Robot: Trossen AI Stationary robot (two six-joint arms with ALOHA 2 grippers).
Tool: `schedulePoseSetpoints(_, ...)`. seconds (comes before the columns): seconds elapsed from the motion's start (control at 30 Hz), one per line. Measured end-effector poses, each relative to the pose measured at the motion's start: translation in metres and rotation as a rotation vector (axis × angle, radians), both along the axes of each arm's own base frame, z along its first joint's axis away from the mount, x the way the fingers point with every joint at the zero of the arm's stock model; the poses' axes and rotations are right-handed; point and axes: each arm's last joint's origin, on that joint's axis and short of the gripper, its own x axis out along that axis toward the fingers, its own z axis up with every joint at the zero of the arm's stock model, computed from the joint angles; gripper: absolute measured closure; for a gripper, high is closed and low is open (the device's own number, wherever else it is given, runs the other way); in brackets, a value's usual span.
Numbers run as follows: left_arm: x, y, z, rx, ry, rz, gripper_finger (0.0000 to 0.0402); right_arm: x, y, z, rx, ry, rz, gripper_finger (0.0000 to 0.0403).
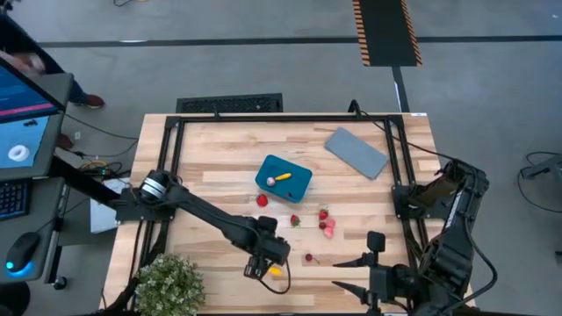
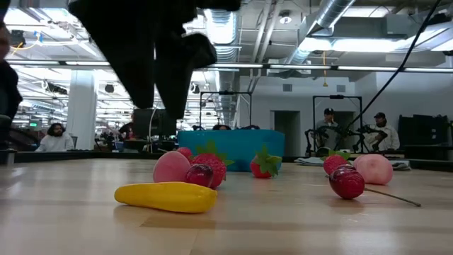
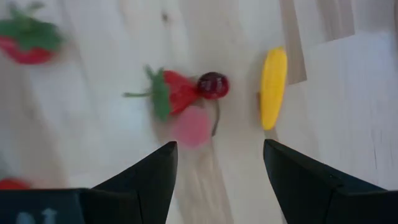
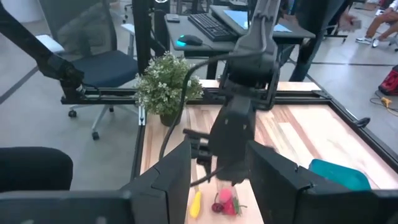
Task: Pick and placing Produce into tupperware
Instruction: Put the peach into the blue bin
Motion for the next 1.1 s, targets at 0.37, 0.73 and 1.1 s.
schedulePoseSetpoints(0.37,0.012,0.011,-0.015,0.017,-0.004,-0.013,0.0173,0.0,0.0,0.0,0.016,-0.004,-0.002,0.0227)
schedulePoseSetpoints(0.73,0.017,0.024,-0.015,0.005,0.005,0.003,0.0173,0.0,0.0,0.0,0.032,-0.004,-0.005,0.0227)
schedulePoseSetpoints(1.1,0.015,0.024,-0.024,-0.01,0.041,-0.003,0.0173,0.0,0.0,0.0,0.031,-0.003,-0.005,0.0227)
